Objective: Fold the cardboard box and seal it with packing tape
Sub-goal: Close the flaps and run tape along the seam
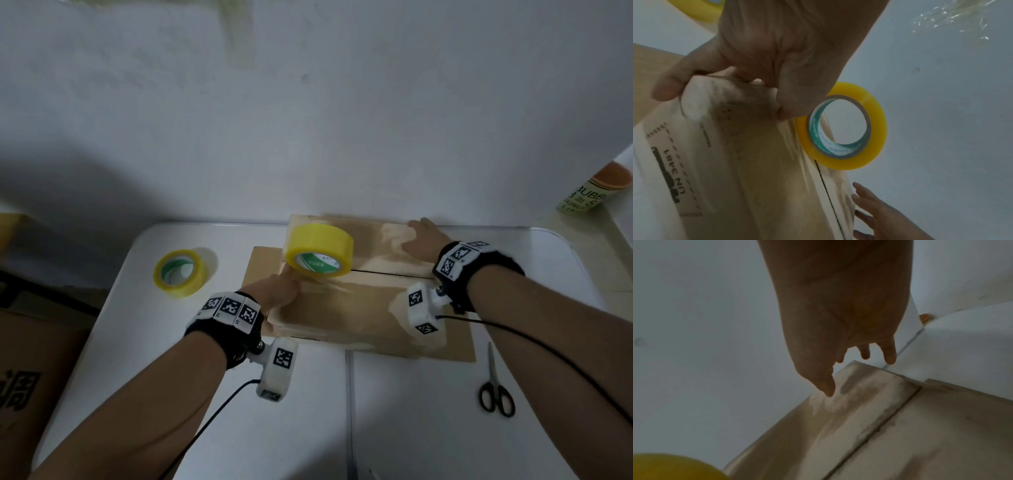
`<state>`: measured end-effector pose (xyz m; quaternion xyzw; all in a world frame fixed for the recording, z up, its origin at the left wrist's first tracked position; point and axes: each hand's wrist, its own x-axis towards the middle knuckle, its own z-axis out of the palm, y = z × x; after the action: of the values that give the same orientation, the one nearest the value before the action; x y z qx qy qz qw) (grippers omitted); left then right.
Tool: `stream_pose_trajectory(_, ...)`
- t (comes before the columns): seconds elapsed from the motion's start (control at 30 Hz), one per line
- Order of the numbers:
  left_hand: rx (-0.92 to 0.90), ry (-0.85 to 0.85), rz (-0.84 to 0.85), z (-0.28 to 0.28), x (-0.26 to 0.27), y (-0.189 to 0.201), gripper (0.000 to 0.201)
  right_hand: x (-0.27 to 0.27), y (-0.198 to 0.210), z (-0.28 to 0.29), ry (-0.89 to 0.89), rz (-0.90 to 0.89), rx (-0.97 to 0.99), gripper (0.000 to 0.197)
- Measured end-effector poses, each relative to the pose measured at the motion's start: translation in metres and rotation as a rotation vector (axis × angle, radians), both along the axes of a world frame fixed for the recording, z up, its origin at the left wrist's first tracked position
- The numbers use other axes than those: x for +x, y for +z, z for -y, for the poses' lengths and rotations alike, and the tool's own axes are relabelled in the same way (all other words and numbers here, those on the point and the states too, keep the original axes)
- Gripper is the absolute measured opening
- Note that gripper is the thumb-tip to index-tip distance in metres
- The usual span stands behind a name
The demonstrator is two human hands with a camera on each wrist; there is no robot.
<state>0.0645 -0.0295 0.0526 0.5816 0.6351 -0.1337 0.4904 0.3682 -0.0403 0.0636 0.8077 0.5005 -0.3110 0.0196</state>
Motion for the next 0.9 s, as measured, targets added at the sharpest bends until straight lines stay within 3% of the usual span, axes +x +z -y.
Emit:
stream_pose_trajectory(0.13, 0.051, -0.040, -0.027, -0.001, 0.013, 0.010, 0.050, 0.006, -0.005, 0.001, 0.004, -0.054, 0.020, 0.081)
stream_pose_trajectory(0.27, 0.208, -0.120, -0.142, -0.023, 0.028, 0.004, 0.051, 0.013, -0.001, 0.015, -0.065, 0.002, -0.015, 0.083)
stream_pose_trajectory(0.4, 0.395, -0.317, -0.185, -0.039, 0.047, -0.014, 0.051, 0.019, -0.003, 0.045, -0.125, 0.009, -0.054, 0.080)
stream_pose_trajectory(0.47, 0.423, -0.252, -0.141, -0.034, 0.057, -0.006, 0.053, 0.018, -0.007, 0.057, -0.143, -0.008, -0.049, 0.084)
stream_pose_trajectory(0.63, 0.495, -0.315, -0.078, -0.034, 0.061, -0.009, 0.075, 0.008, -0.013, 0.085, -0.255, -0.089, -0.093, 0.091)
stream_pose_trajectory(0.77, 0.540, -0.216, 0.093, -0.017, 0.055, -0.005, 0.067, -0.004, -0.019, 0.112, -0.413, -0.129, -0.110, 0.099)
stream_pose_trajectory(0.83, 0.595, -0.296, 0.125, -0.007, 0.049, -0.003, 0.062, -0.014, -0.019, 0.125, -0.491, -0.119, -0.108, 0.100)
stream_pose_trajectory(0.9, 0.605, -0.343, 0.026, 0.000, 0.047, -0.007, 0.059, -0.024, -0.020, 0.134, -0.563, -0.108, -0.106, 0.100)
